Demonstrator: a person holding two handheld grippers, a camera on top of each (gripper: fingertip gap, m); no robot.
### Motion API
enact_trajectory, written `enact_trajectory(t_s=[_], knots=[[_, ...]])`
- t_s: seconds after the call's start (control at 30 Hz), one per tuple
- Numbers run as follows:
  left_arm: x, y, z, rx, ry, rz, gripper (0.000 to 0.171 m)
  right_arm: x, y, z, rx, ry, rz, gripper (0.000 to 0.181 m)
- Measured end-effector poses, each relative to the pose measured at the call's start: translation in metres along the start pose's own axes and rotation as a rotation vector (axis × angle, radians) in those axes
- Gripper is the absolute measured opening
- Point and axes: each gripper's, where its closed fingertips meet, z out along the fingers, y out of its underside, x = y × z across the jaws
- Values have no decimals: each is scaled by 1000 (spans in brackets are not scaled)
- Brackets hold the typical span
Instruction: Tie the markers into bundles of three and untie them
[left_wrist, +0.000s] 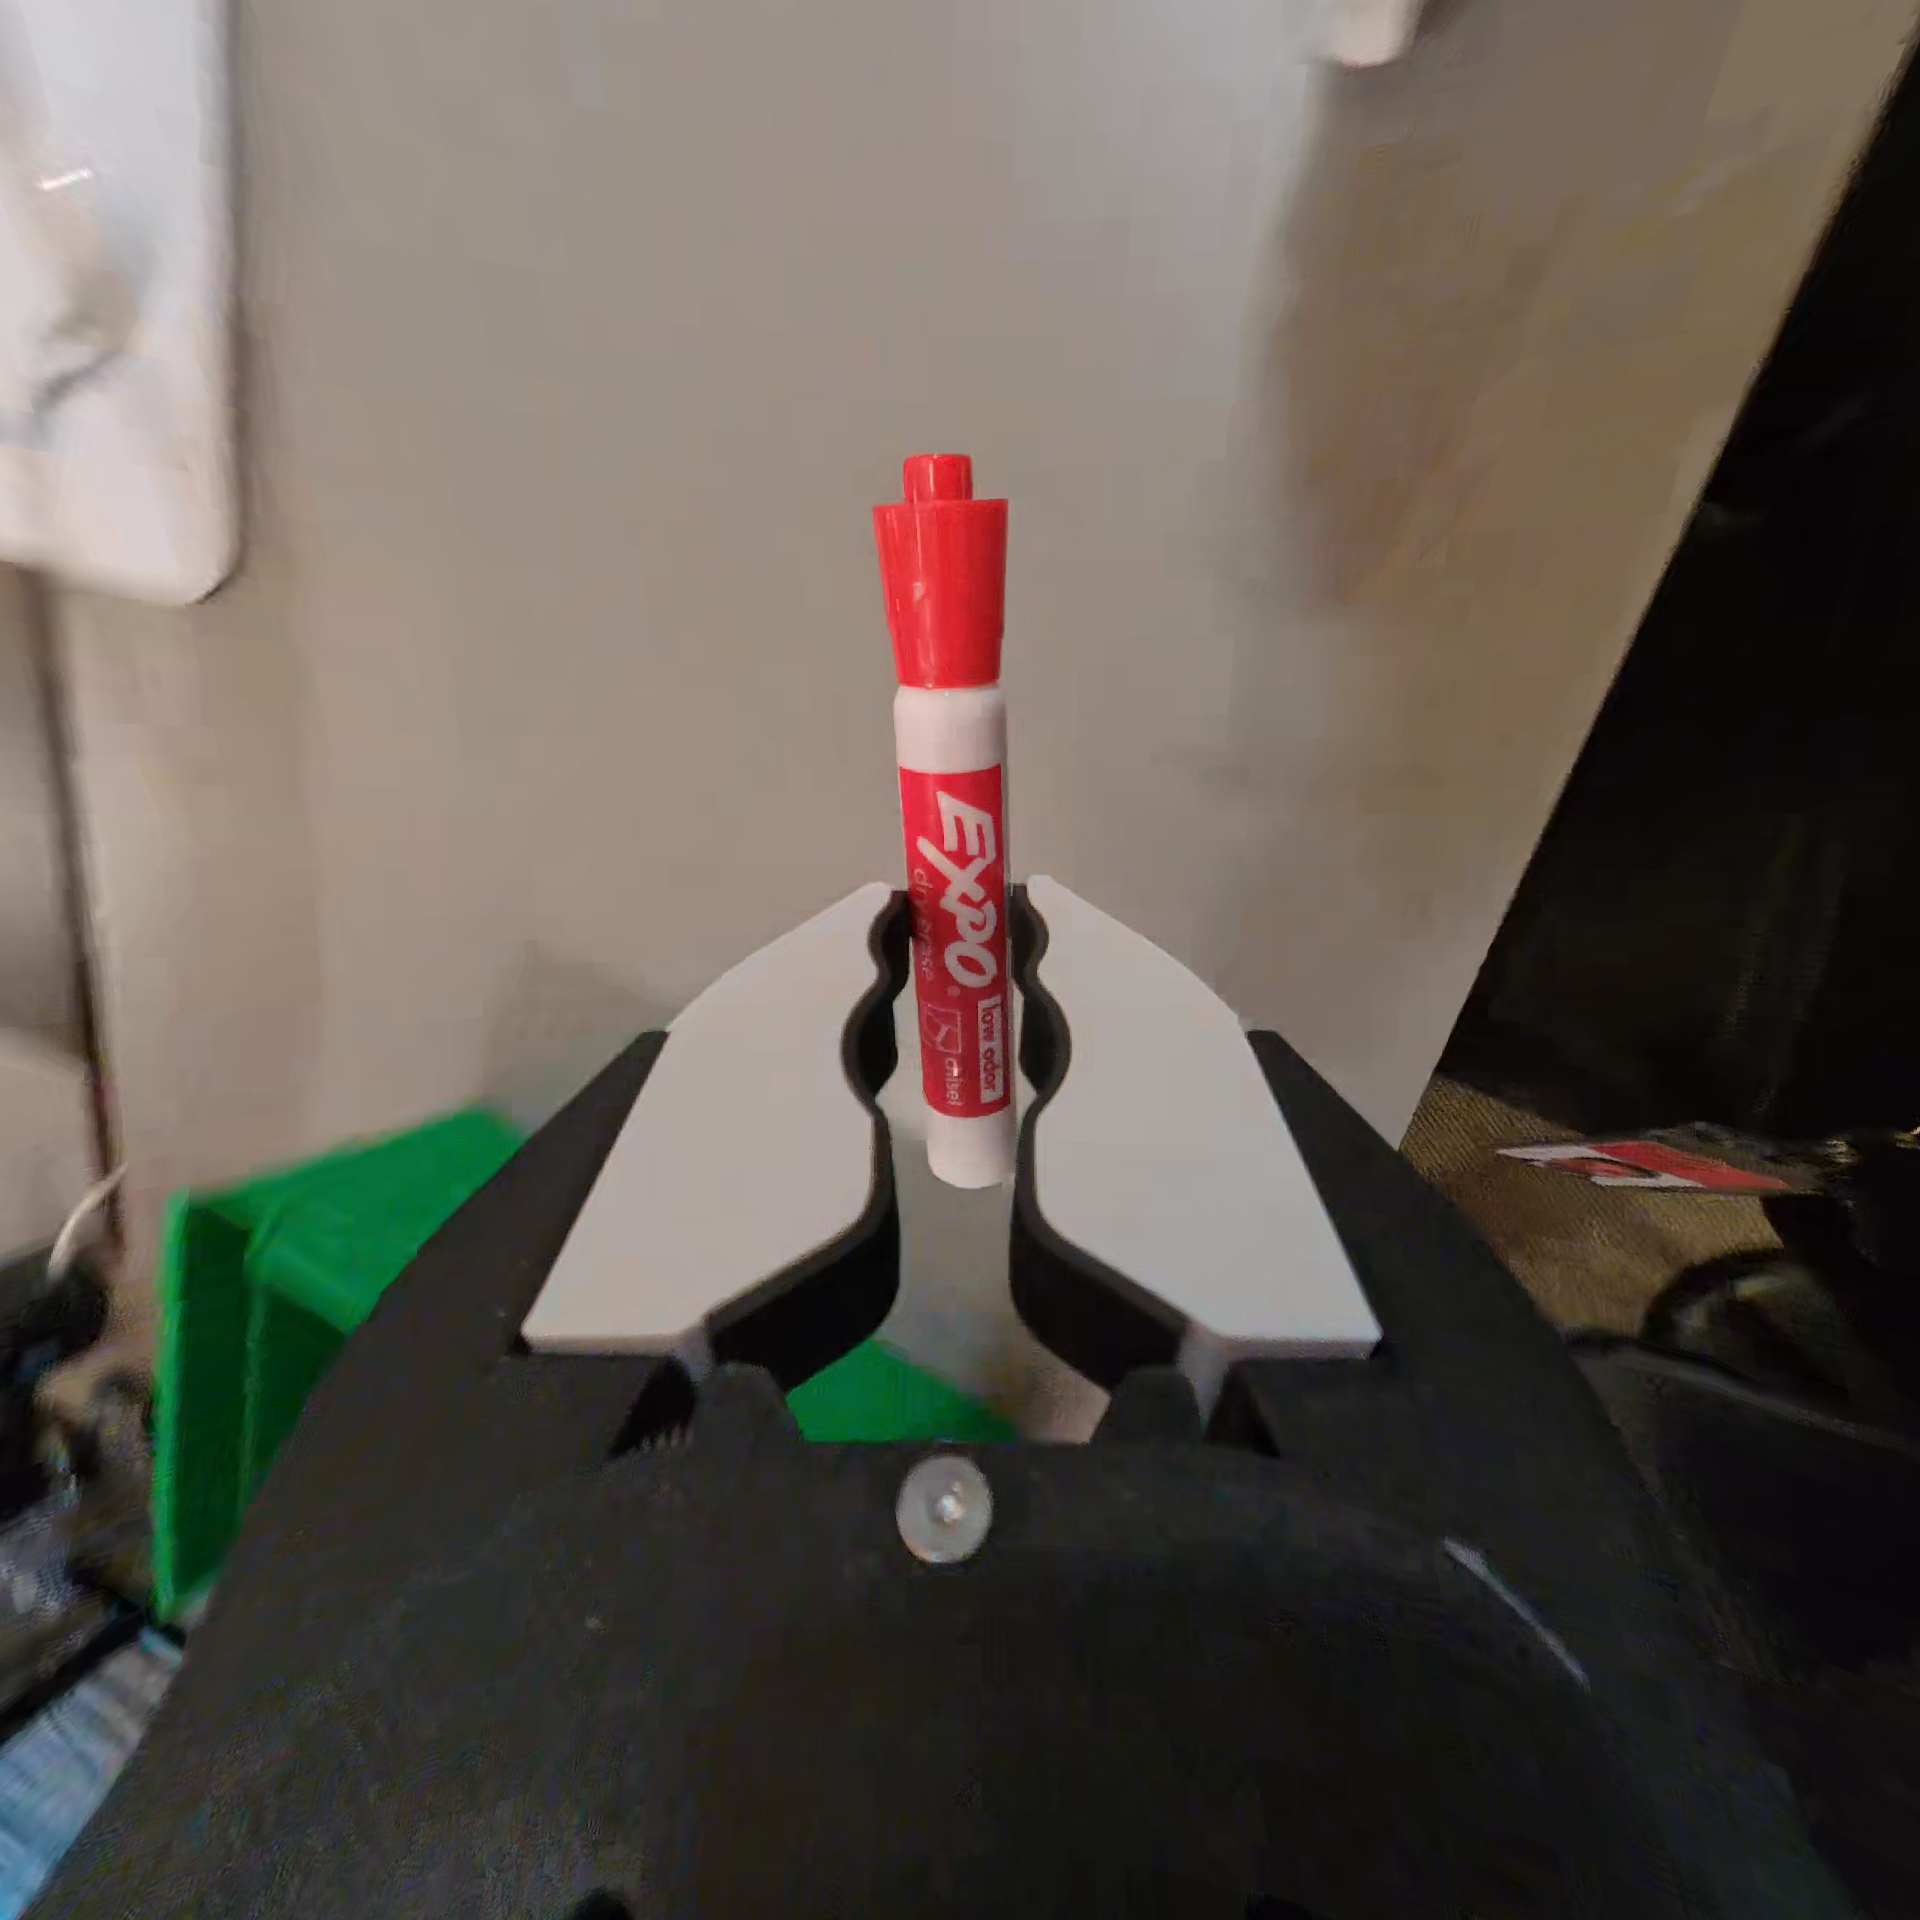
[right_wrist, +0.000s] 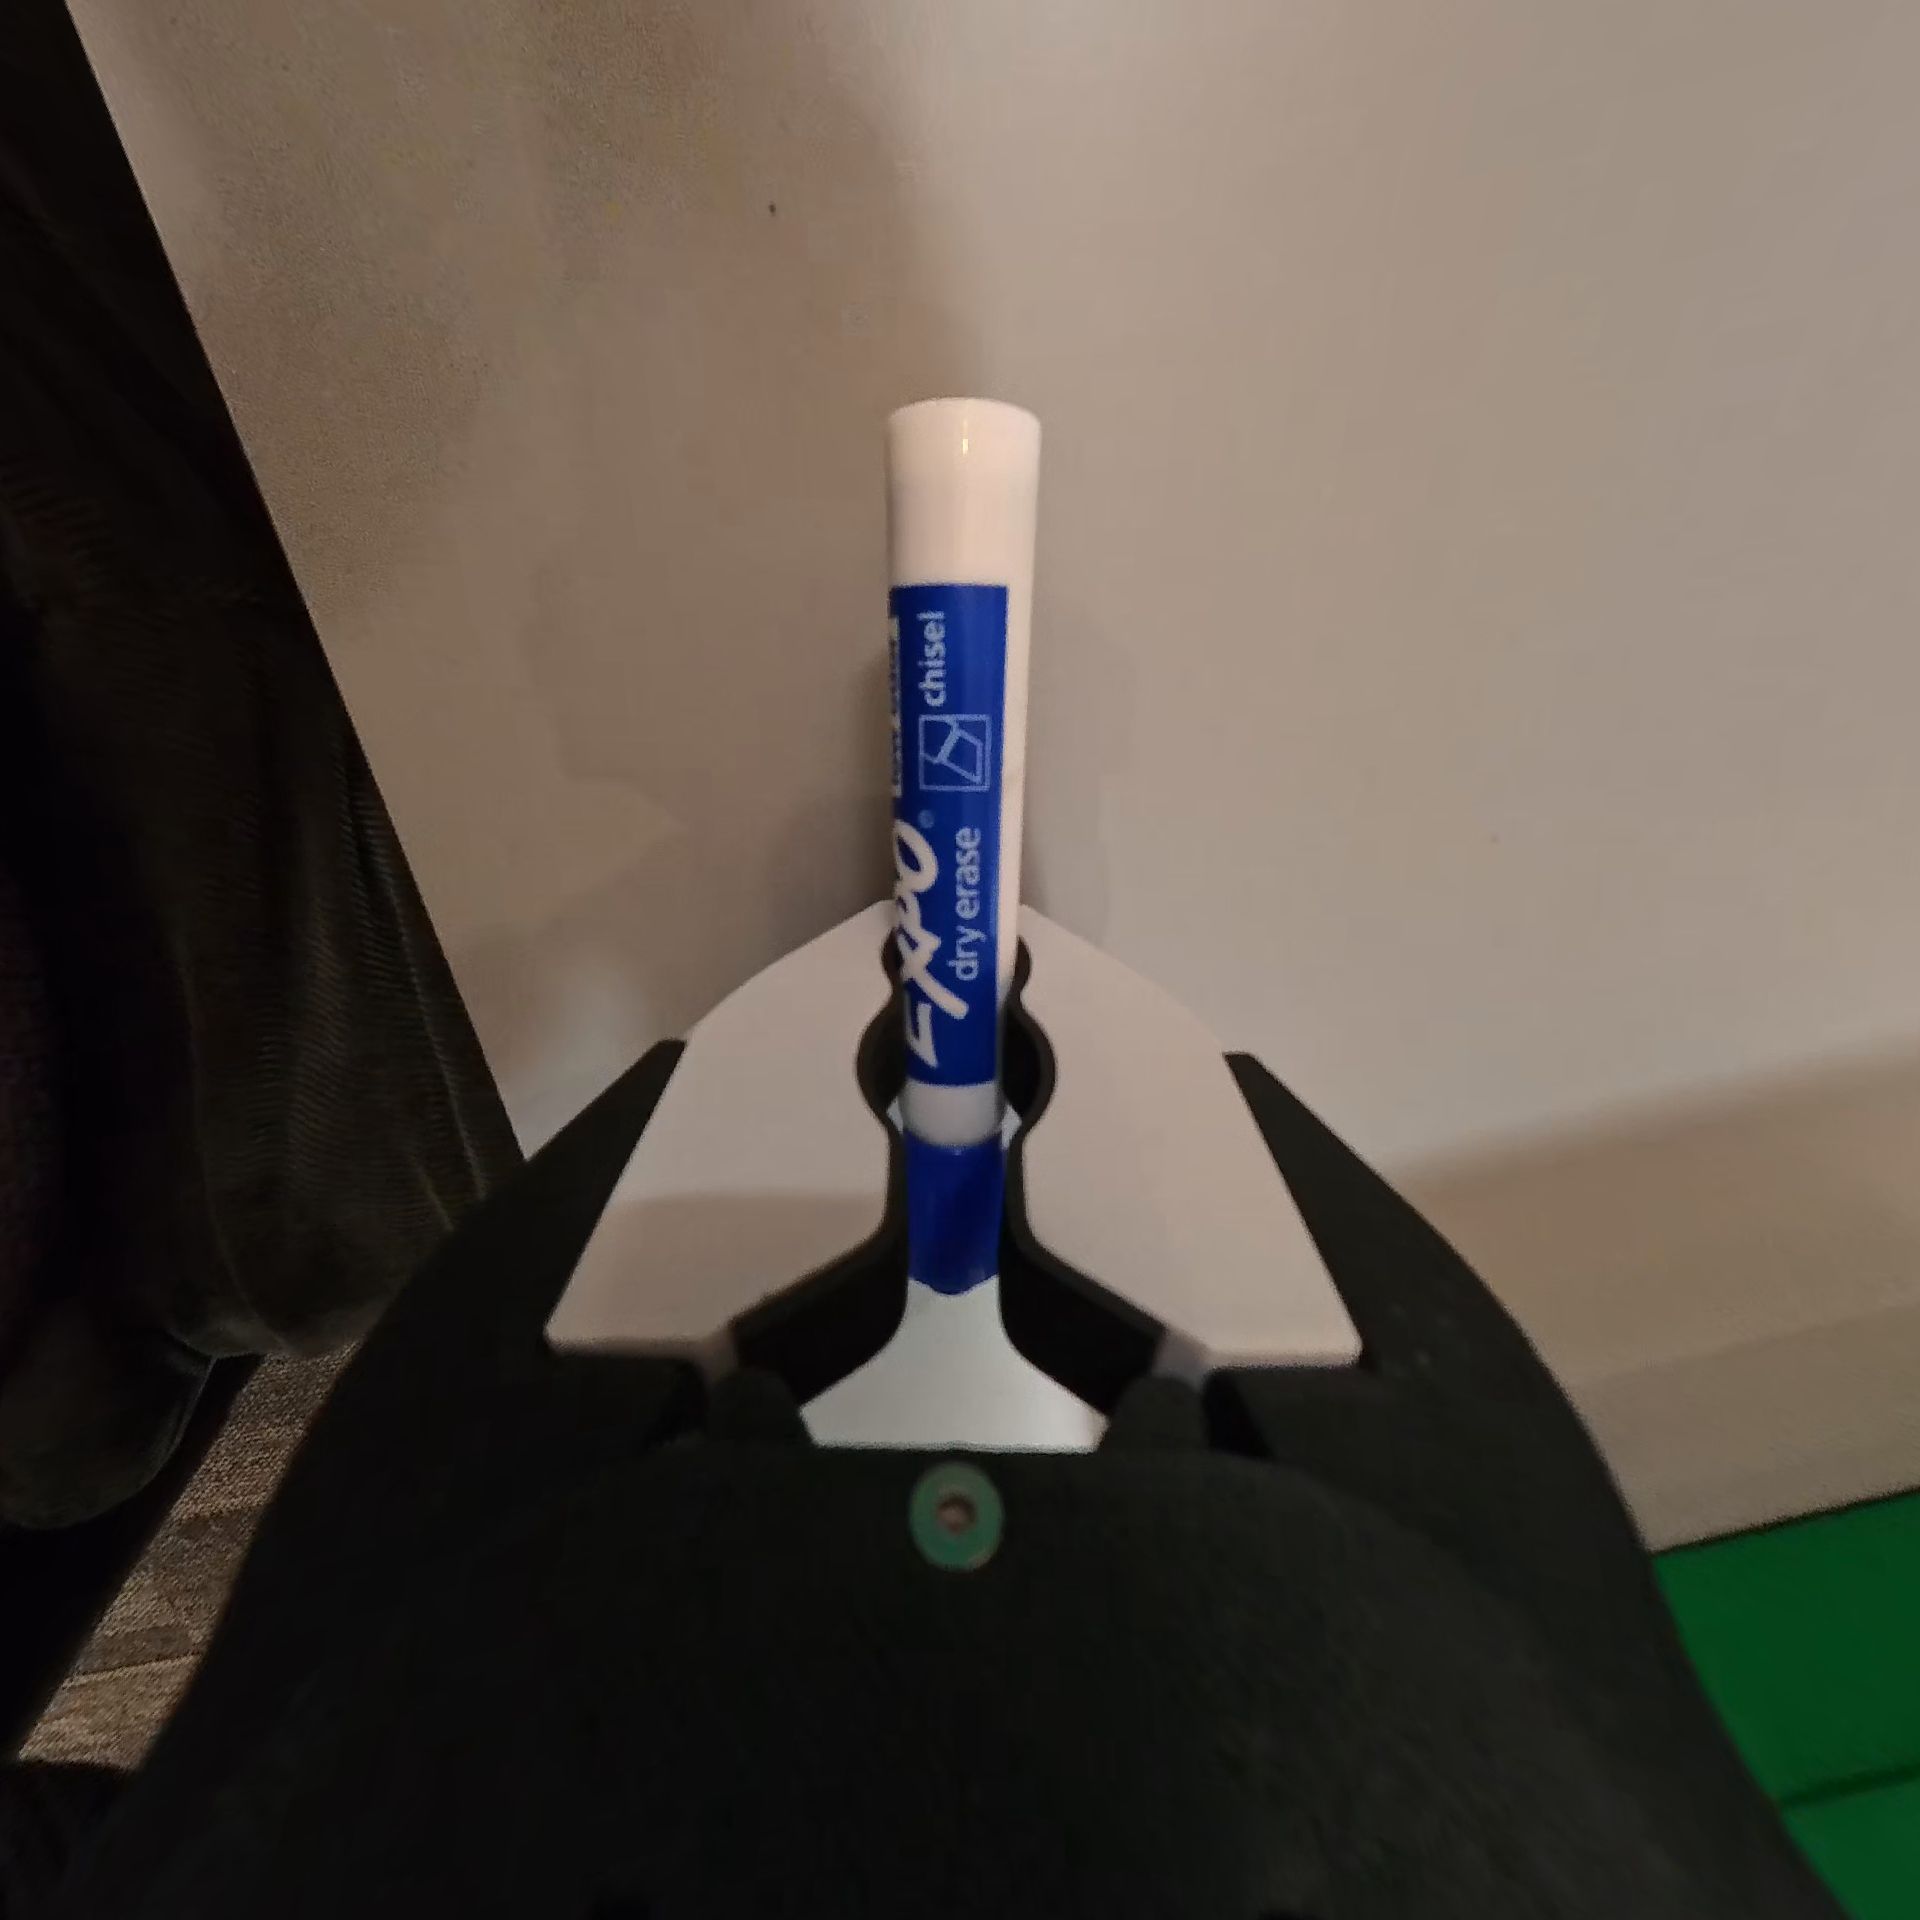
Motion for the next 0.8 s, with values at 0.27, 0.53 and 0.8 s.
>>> enact_trajectory(t_s=[0.27,0.53,0.8], knots=[[59,-38,92,53,258,81,20,-5,-5,0,6,-4,-25,14],[55,-28,104,35,231,52,21,-5,-5,1,30,-30,-8,14],[55,-32,101,55,233,31,28,-5,-4,1,29,-29,-7,14]])
